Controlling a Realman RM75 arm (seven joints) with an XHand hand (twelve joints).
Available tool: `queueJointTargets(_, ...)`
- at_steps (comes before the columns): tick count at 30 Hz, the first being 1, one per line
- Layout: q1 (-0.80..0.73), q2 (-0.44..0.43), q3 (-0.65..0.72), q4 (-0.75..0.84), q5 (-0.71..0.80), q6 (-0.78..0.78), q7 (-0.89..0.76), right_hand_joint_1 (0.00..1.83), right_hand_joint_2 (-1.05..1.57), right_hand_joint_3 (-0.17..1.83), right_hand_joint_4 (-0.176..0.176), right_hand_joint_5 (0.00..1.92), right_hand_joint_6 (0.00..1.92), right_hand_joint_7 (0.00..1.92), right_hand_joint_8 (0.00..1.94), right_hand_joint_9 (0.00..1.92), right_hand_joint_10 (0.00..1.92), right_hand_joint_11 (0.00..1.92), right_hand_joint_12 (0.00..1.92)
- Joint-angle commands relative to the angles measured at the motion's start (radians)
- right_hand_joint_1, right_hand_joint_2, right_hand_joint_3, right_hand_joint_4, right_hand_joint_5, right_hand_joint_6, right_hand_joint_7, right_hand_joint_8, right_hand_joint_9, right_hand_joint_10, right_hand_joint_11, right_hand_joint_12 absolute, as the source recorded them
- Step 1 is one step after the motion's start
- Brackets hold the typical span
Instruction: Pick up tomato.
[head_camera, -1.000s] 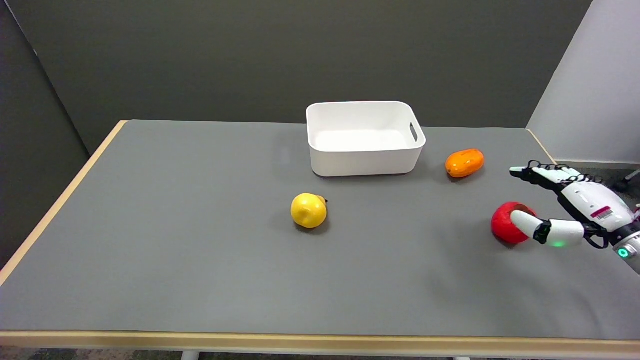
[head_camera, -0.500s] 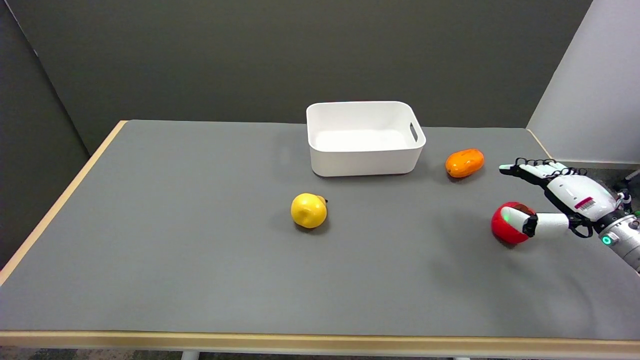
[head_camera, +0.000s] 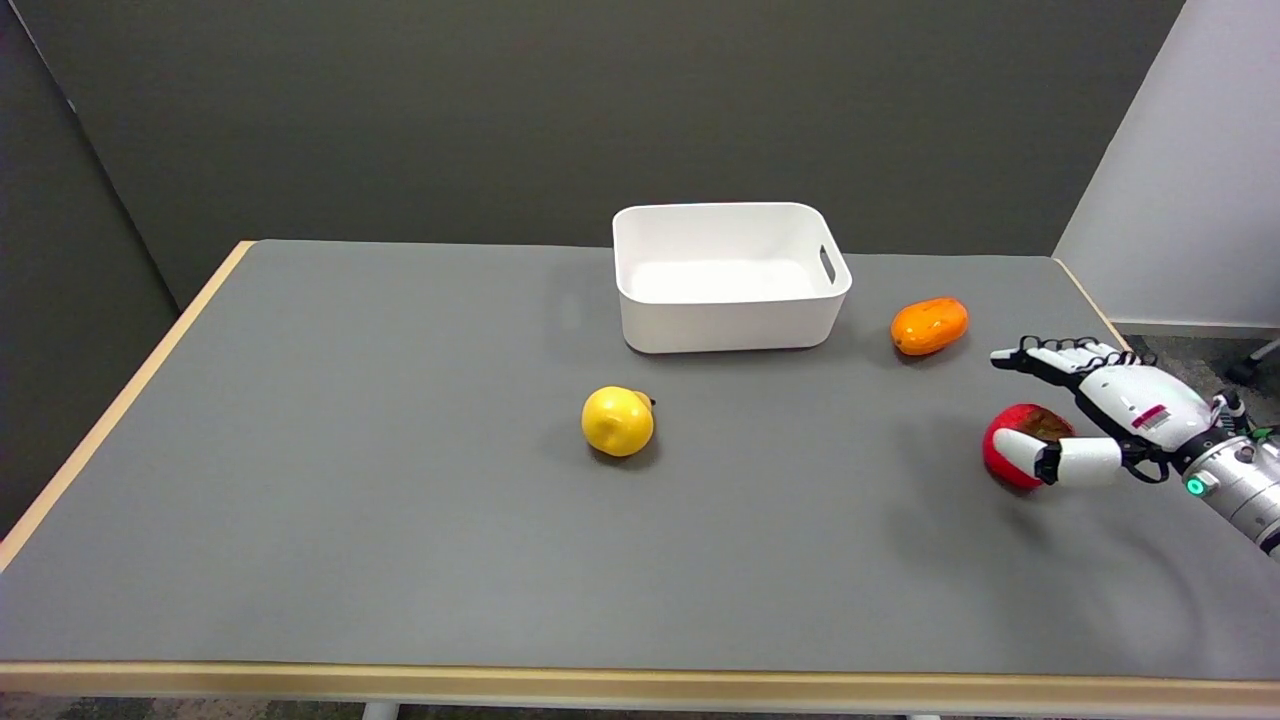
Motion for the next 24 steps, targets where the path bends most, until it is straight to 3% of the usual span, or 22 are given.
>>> queueJointTargets(1, -0.001, -0.035, -0.009, 0.021, 0.0, -0.064, 0.003, 0.21, 0.53, 0.88, 0.1, 0.2, 0.41, 0.32, 0.33, 0.25, 0.7, 0.12, 1.23)
queueJointTargets(24, -0.001, -0.038, -0.027, 0.007, 0.0, -0.061, -0.005, 0.3, 0.56, 0.87, 0.094, 0.22, 0.43, 0.33, 0.34, 0.25, 0.72, 0.13, 1.25)
